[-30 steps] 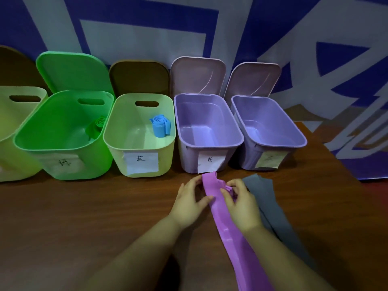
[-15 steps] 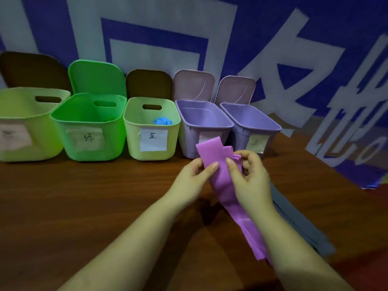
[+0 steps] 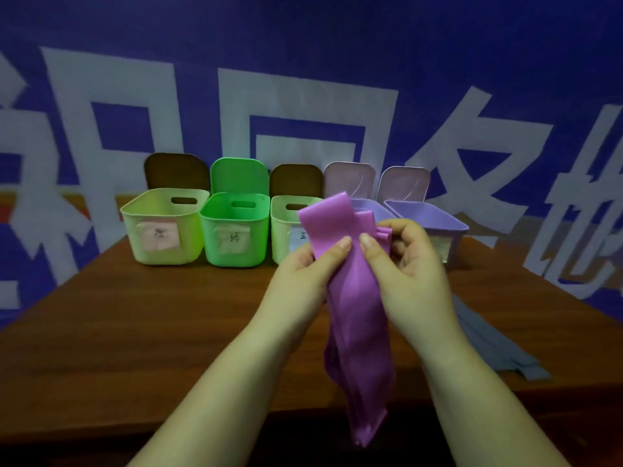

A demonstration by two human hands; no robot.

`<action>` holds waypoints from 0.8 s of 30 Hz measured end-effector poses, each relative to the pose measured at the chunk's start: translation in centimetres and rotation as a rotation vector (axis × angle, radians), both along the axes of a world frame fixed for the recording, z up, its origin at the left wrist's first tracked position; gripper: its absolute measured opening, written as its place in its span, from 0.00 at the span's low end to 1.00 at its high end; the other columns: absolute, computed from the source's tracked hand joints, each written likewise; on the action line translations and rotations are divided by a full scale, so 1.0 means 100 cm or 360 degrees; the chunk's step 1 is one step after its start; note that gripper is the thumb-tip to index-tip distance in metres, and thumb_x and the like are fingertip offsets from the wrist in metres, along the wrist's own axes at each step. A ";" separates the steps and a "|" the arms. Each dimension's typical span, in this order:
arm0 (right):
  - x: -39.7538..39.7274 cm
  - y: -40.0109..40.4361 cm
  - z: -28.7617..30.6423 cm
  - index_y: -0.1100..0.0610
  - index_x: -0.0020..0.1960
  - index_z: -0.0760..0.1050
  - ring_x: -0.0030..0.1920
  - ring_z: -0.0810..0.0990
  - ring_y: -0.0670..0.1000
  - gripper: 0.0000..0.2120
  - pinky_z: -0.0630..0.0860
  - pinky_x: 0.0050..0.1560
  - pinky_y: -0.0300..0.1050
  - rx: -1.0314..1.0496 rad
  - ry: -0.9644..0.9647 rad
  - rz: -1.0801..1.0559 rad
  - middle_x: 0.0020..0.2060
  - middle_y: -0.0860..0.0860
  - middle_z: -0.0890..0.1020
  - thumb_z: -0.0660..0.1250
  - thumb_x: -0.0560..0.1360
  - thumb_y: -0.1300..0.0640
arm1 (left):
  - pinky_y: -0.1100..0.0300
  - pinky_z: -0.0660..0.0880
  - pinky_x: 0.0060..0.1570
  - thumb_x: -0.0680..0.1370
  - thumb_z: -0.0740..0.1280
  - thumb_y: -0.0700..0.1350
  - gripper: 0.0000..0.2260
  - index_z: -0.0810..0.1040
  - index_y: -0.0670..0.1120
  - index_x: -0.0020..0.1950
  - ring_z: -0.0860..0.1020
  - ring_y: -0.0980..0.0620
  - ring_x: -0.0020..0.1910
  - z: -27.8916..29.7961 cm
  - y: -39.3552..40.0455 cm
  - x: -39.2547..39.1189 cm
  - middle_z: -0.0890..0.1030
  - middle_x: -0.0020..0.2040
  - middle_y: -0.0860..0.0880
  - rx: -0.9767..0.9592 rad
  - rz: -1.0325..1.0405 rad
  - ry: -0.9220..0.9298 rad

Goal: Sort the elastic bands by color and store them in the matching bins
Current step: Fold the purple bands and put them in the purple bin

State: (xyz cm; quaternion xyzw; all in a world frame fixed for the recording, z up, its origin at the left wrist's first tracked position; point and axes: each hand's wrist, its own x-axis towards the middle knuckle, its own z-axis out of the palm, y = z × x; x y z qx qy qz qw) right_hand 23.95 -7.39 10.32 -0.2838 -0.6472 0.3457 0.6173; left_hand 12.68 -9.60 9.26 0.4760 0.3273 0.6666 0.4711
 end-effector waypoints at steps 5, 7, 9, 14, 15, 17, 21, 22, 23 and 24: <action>-0.025 -0.036 -0.027 0.53 0.46 0.75 0.44 0.82 0.45 0.07 0.77 0.47 0.39 -0.0155 0.0088 0.0213 0.41 0.50 0.84 0.68 0.74 0.64 | 0.63 0.78 0.46 0.73 0.66 0.42 0.07 0.82 0.44 0.48 0.81 0.54 0.44 -0.023 -0.047 -0.026 0.85 0.45 0.46 0.0035 0.0248 0.0026; -0.030 -0.048 -0.039 0.53 0.45 0.76 0.43 0.82 0.45 0.06 0.78 0.45 0.38 -0.0212 0.0125 0.0307 0.40 0.49 0.84 0.68 0.73 0.64 | 0.62 0.78 0.45 0.70 0.67 0.45 0.10 0.83 0.43 0.47 0.81 0.53 0.44 -0.036 -0.062 -0.032 0.85 0.45 0.45 0.0005 0.0255 -0.0003; -0.035 -0.057 -0.054 0.54 0.45 0.76 0.43 0.82 0.45 0.06 0.77 0.44 0.37 -0.0279 0.0153 0.0363 0.39 0.50 0.84 0.68 0.73 0.64 | 0.60 0.78 0.46 0.69 0.67 0.46 0.11 0.84 0.43 0.46 0.81 0.51 0.44 -0.050 -0.073 -0.036 0.85 0.46 0.43 -0.0055 0.0269 0.0002; -0.043 -0.059 -0.106 0.53 0.45 0.75 0.44 0.82 0.46 0.08 0.76 0.47 0.38 -0.0490 0.0061 0.0173 0.42 0.51 0.83 0.72 0.71 0.63 | 0.53 0.78 0.51 0.72 0.68 0.45 0.10 0.83 0.43 0.50 0.82 0.48 0.48 -0.094 -0.085 -0.036 0.85 0.47 0.44 -0.0184 0.0480 0.0059; -0.044 -0.061 -0.116 0.52 0.45 0.74 0.43 0.81 0.45 0.10 0.76 0.46 0.37 -0.0521 0.0061 0.0083 0.42 0.50 0.82 0.73 0.69 0.62 | 0.54 0.79 0.49 0.73 0.67 0.43 0.09 0.83 0.43 0.50 0.82 0.48 0.48 -0.101 -0.087 -0.034 0.85 0.46 0.45 -0.0196 0.0530 0.0079; -0.043 -0.069 -0.134 0.51 0.43 0.73 0.37 0.78 0.43 0.12 0.75 0.42 0.37 -0.0518 0.0072 -0.0111 0.38 0.48 0.80 0.76 0.67 0.58 | 0.60 0.78 0.45 0.76 0.66 0.40 0.07 0.83 0.44 0.50 0.83 0.52 0.46 -0.115 -0.091 -0.029 0.85 0.45 0.48 -0.0218 0.0608 0.0124; -0.041 -0.090 -0.148 0.49 0.41 0.78 0.34 0.80 0.43 0.12 0.75 0.36 0.34 -0.0537 0.0023 -0.0107 0.34 0.47 0.83 0.72 0.67 0.41 | 0.57 0.79 0.48 0.77 0.66 0.40 0.07 0.83 0.46 0.51 0.83 0.52 0.48 -0.135 -0.094 -0.023 0.85 0.46 0.51 -0.0252 0.0727 0.0303; -0.041 -0.093 -0.147 0.50 0.41 0.79 0.36 0.82 0.43 0.13 0.76 0.37 0.33 -0.0590 0.0050 -0.0049 0.36 0.46 0.84 0.72 0.68 0.40 | 0.56 0.79 0.48 0.77 0.67 0.41 0.06 0.83 0.47 0.51 0.83 0.53 0.48 -0.140 -0.094 -0.022 0.85 0.45 0.52 -0.0250 0.0776 0.0354; -0.040 -0.094 -0.148 0.51 0.41 0.80 0.38 0.83 0.44 0.13 0.76 0.38 0.33 -0.0653 0.0094 0.0014 0.37 0.47 0.85 0.71 0.68 0.42 | 0.56 0.79 0.48 0.76 0.69 0.43 0.05 0.83 0.49 0.50 0.83 0.54 0.47 -0.144 -0.094 -0.022 0.85 0.45 0.52 -0.0251 0.0822 0.0390; -0.039 -0.094 -0.148 0.52 0.42 0.80 0.40 0.84 0.44 0.12 0.77 0.39 0.33 -0.0706 0.0132 0.0080 0.39 0.46 0.85 0.69 0.66 0.44 | 0.56 0.78 0.47 0.75 0.69 0.45 0.06 0.82 0.51 0.50 0.83 0.55 0.47 -0.149 -0.094 -0.021 0.85 0.46 0.53 -0.0244 0.0860 0.0424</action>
